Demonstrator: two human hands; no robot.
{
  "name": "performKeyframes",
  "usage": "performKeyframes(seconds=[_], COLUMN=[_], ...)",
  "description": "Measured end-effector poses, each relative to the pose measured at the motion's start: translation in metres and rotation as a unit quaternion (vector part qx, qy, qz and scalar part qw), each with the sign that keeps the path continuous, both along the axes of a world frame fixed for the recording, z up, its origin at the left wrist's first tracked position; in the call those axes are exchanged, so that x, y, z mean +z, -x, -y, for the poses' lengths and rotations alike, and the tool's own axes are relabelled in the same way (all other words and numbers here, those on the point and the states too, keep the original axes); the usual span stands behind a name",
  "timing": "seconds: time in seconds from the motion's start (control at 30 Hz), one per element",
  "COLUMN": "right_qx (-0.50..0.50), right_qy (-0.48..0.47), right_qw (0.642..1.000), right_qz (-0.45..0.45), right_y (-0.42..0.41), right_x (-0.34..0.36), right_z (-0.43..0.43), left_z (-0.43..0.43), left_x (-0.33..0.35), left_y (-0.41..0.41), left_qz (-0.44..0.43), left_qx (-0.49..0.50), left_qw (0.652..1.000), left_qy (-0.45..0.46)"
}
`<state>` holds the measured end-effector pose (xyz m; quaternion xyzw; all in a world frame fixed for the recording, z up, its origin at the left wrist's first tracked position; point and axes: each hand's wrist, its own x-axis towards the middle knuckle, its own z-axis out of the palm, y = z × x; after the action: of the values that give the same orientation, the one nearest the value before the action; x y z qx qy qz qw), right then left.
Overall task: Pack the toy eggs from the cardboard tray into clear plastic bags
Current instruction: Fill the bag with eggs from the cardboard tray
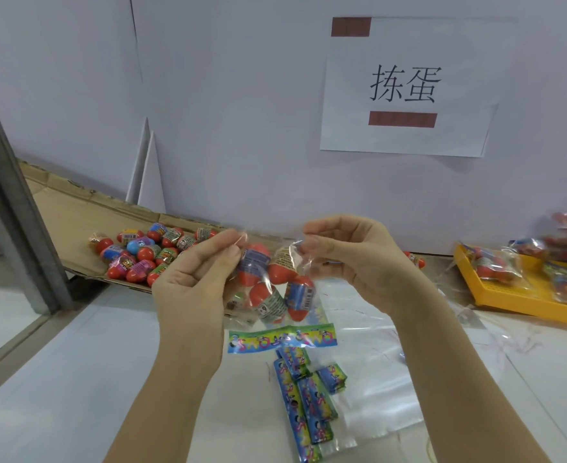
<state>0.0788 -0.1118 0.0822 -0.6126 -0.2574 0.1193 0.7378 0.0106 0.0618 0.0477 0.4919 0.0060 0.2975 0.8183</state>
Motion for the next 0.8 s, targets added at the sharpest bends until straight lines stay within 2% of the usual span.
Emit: performKeyframes(seconds=[0.17,0.33,0.53,0.8], right_qx=[0.047,0.05,0.041,0.054], right_qy=[0.055,0.037,0.019,0.016], right_qw=[0.997,0.997,0.998,0.997], right_qz=[0.019,0.035,0.043,0.046], right_y=[0.0032,0.0029,-0.0006,-0.0015], right_x=[0.0017,0.0025,0.0005,-0.0008], right_z=[-0.0022,-0.0007,0.0022,0.003], left_z=[-0.0008,-0.0001,-0.0019,-0.002], left_x=[0.0017,0.0034,0.0034,0.005], left_y=[0.0021,0.0021,0.0017,0.002], left_qz=[0.021,0.028,-0.002,0.002], left_qx=[0.026,0.007,-0.023,-0.064], left_qw=[0.999,0.999,0.998,0.997], left_qy=[-0.031,-0.02,-0.065,-0.037])
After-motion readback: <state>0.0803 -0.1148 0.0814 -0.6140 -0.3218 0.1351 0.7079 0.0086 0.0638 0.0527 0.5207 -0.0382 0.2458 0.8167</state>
